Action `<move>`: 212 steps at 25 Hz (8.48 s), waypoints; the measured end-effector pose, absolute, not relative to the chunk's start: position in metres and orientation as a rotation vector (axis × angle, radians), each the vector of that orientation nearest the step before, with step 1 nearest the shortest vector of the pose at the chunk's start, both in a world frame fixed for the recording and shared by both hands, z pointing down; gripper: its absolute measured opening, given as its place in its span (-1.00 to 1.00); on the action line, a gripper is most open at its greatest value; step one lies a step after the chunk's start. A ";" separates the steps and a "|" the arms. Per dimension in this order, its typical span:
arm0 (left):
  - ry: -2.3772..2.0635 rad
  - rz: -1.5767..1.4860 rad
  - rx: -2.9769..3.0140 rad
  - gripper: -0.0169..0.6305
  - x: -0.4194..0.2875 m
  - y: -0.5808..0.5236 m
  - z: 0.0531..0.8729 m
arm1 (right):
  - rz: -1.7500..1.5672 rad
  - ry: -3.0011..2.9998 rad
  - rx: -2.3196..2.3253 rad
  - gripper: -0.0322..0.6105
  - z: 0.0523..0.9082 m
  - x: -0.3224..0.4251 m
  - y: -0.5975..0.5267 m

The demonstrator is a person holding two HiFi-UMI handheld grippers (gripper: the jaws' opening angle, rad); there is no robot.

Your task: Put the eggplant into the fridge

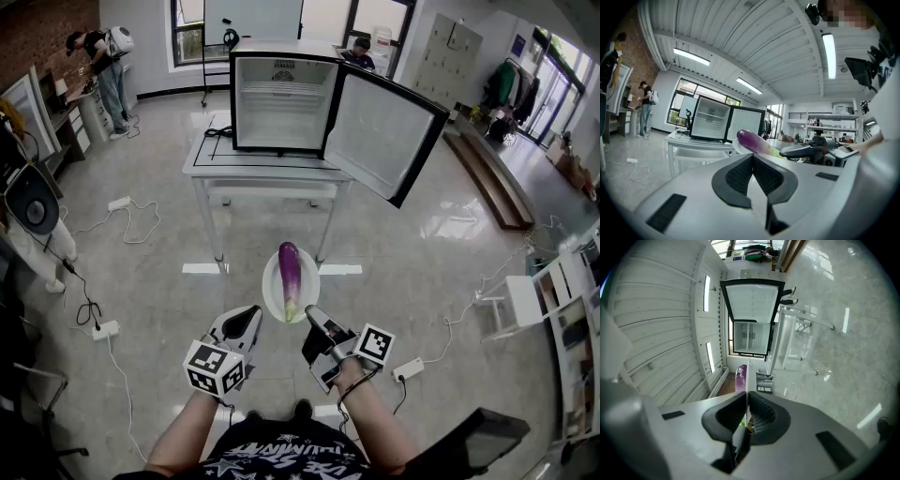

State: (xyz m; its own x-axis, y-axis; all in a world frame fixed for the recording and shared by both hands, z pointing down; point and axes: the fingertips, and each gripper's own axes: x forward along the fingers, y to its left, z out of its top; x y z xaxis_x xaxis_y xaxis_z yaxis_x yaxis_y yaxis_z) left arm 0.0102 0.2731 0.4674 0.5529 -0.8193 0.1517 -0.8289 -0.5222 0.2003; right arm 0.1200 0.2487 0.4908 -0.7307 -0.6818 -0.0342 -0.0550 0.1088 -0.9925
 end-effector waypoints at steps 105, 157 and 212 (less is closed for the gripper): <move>-1.618 0.129 2.375 -0.92 -0.013 0.027 0.485 | -1.825 1.930 -0.488 -0.83 0.519 0.100 -0.022; -1.292 0.095 2.522 -0.92 -0.139 -0.282 0.500 | -1.659 1.785 -0.785 -0.83 0.524 -0.005 -0.308; -1.269 0.189 2.460 -0.92 -0.126 -0.497 0.528 | -1.711 1.661 -1.004 -0.83 0.593 0.005 -0.569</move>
State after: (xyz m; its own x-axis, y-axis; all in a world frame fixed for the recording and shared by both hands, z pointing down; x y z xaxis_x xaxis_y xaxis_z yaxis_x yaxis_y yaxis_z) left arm -0.1257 -0.4967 0.5279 0.5868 -0.7594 0.2810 -0.8084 -0.5289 0.2585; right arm 0.0053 -0.5694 0.5931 -0.5718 -0.8089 0.1370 -0.1126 -0.0881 -0.9897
